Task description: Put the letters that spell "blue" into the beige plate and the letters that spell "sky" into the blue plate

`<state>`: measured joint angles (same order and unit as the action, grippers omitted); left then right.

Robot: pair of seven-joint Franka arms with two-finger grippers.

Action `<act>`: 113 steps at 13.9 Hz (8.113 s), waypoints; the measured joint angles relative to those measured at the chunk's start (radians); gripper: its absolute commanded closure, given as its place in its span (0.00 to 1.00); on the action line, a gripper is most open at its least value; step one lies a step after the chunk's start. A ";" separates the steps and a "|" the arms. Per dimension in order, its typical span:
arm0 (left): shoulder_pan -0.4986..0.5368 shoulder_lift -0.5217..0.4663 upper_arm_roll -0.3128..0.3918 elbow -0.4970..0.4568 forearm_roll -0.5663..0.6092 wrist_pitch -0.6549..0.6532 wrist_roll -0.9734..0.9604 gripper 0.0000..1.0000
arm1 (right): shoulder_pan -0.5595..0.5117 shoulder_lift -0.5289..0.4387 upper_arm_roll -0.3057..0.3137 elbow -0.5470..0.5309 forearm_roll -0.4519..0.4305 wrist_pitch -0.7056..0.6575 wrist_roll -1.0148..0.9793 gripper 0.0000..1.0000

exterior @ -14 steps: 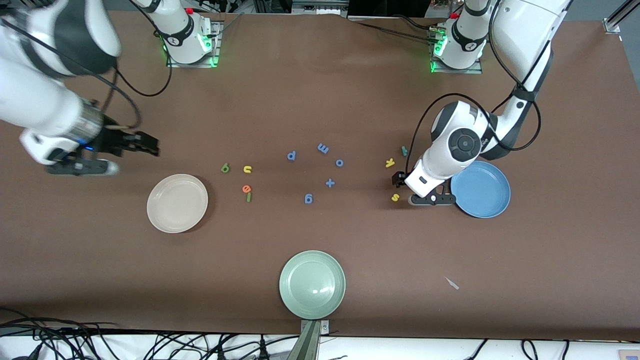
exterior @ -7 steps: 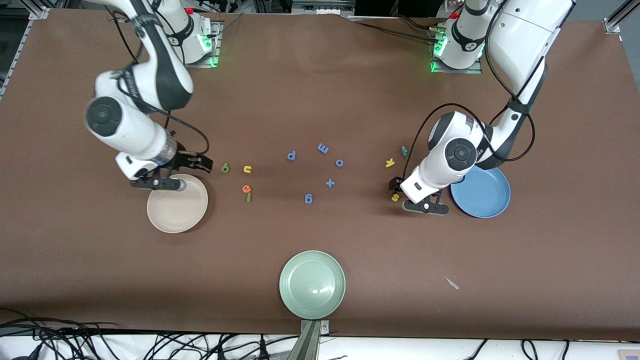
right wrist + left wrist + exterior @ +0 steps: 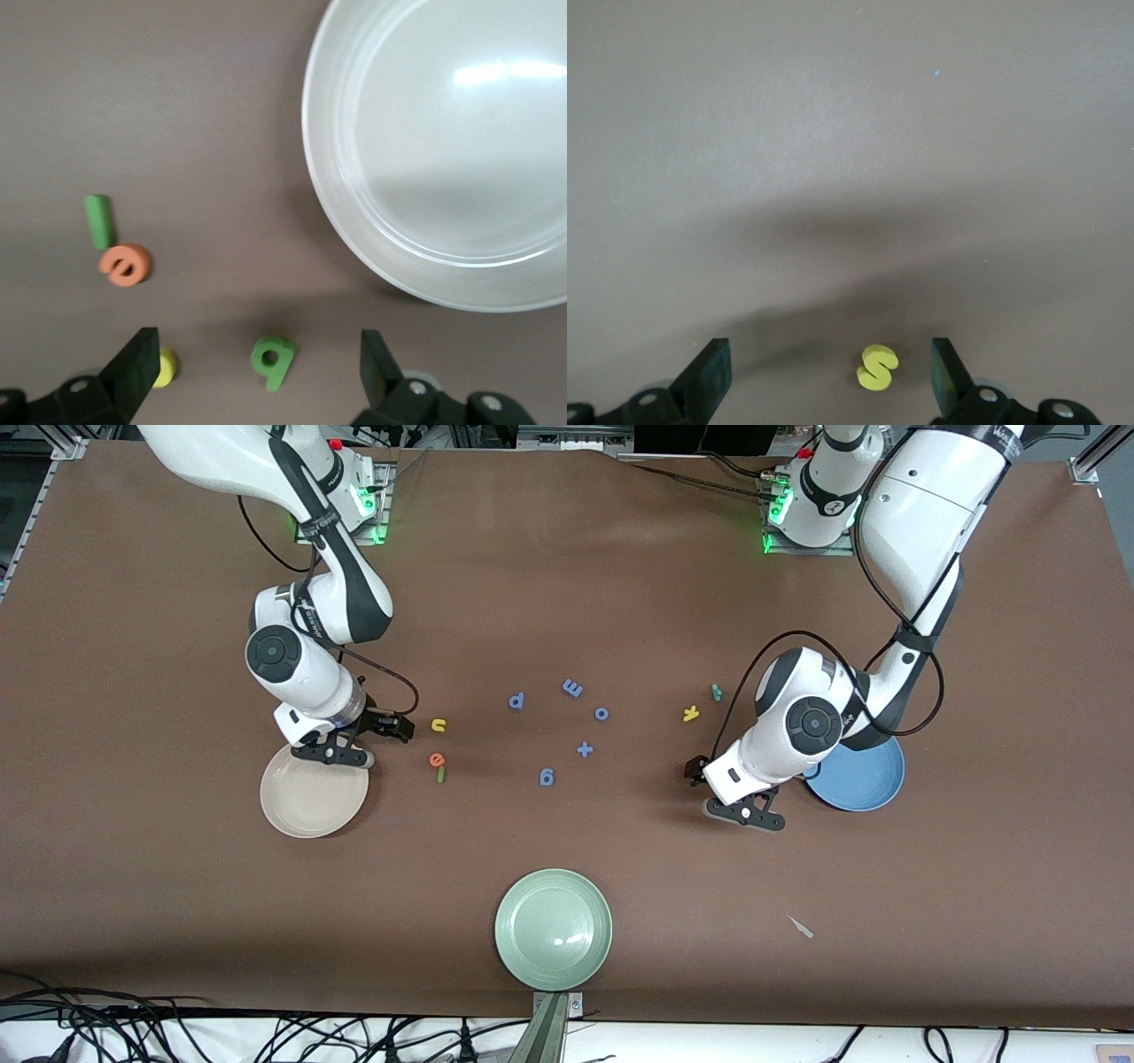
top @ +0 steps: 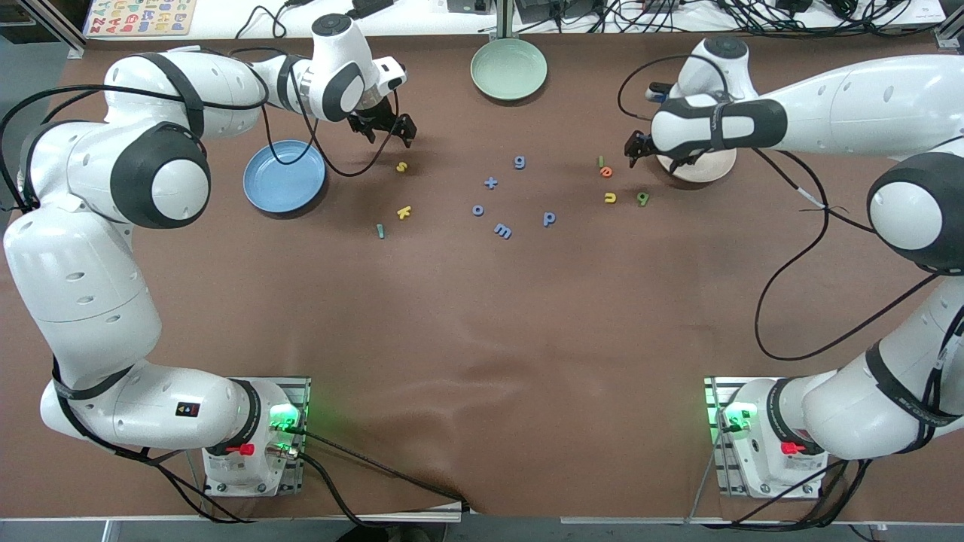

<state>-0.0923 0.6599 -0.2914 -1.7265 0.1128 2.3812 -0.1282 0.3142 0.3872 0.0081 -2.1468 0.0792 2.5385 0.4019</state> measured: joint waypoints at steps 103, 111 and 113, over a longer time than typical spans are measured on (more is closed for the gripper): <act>0.297 -0.229 -0.324 -0.596 0.147 0.140 -0.685 0.44 | 0.043 0.201 -0.193 0.404 -0.013 -0.385 -0.168 0.30; 0.270 -0.219 -0.326 -0.596 0.147 0.141 -0.689 0.93 | 0.047 0.194 -0.122 0.414 0.004 -0.384 -0.014 0.28; 0.267 -0.219 -0.326 -0.596 0.147 0.141 -0.689 1.00 | 0.054 0.194 -0.070 0.414 0.004 -0.378 0.086 0.28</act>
<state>0.1745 0.4413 -0.6169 -2.3226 0.2596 2.5223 -0.8175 0.3685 0.5814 -0.0618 -1.7328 0.0831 2.1607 0.4878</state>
